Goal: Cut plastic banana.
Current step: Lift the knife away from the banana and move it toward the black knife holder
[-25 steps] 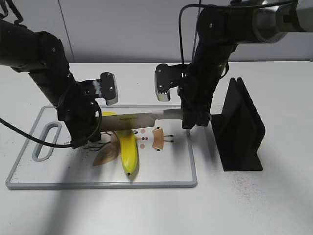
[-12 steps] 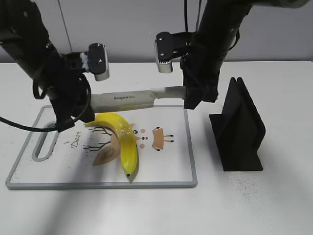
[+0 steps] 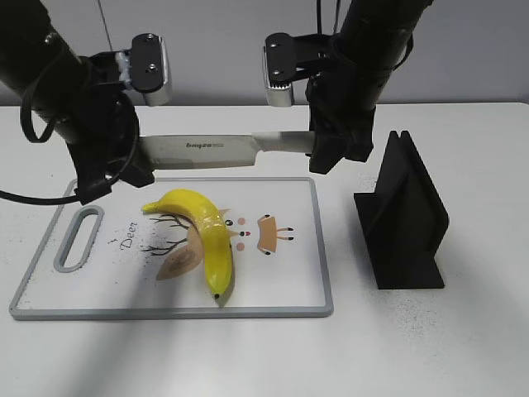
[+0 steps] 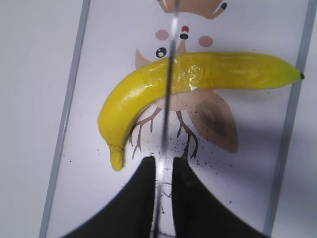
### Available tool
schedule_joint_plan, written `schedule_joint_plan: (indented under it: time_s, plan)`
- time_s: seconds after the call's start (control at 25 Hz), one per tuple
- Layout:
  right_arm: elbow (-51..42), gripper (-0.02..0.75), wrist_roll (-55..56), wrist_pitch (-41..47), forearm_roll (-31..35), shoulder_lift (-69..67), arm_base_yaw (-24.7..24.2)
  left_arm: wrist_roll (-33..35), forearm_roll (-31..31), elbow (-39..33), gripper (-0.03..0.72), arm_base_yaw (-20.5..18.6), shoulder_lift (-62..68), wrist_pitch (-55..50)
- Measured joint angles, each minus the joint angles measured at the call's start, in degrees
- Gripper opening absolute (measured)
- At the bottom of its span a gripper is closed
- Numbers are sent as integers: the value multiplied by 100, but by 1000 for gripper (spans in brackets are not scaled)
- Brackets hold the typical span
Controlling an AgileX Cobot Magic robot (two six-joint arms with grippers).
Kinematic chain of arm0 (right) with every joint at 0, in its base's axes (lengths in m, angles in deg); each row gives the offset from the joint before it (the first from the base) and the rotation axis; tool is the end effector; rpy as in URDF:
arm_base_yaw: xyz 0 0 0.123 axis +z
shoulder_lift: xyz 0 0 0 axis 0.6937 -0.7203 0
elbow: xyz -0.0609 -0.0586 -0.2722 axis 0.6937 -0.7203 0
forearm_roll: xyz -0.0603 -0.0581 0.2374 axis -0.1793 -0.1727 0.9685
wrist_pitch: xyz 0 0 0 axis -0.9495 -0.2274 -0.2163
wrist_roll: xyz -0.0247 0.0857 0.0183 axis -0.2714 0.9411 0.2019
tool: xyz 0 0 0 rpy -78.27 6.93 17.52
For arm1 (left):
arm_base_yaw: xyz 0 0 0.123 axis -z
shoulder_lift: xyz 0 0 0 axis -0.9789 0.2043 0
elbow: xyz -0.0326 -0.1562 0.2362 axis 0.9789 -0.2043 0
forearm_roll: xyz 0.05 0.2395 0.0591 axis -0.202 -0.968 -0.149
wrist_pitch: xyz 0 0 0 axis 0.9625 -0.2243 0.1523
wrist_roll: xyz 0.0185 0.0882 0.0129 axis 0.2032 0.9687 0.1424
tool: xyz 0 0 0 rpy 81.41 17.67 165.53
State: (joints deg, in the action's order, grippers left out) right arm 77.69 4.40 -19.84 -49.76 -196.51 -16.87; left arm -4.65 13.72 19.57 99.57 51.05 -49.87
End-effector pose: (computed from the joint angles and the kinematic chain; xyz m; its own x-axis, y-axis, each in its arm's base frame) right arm 0.3698 0.2060 0.2306 -0.0029 -0.9728 -0.2314 -0.9965 0.0223 -0.0809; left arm 0.3174 -0.1530 0.2360 -0.0359 0.9152 -0.4013 0.9824 0.1060 0.1540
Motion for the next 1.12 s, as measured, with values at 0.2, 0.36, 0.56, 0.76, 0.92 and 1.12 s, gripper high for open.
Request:
schedule_joint_plan:
  time_s: [0.2, 0.36, 0.56, 0.76, 0.92, 1.12]
  plan:
    - [0, 165, 39, -19, -11, 0, 0, -17, 306, 0, 481, 0, -44, -126]
    - [0, 163, 90, -29, -28, 0, 0, -33, 480, 0, 658, 6, -64, -150]
    - [38, 162, 153, 114, -28, 0, 0, -110, 525, 0, 671, 6, -168, -150]
    - [261, 162, 287, 386, -58, 0, 0, -945, 483, -4, 670, -94, -422, 33]
    - [397, 162, 1247, 392, -64, 38, 0, -2218, 416, 117, 669, -441, -531, 118]
    - [402, 161, 3082, 405, -64, 54, 0, -4071, -172, 480, 659, -1000, -543, -200]
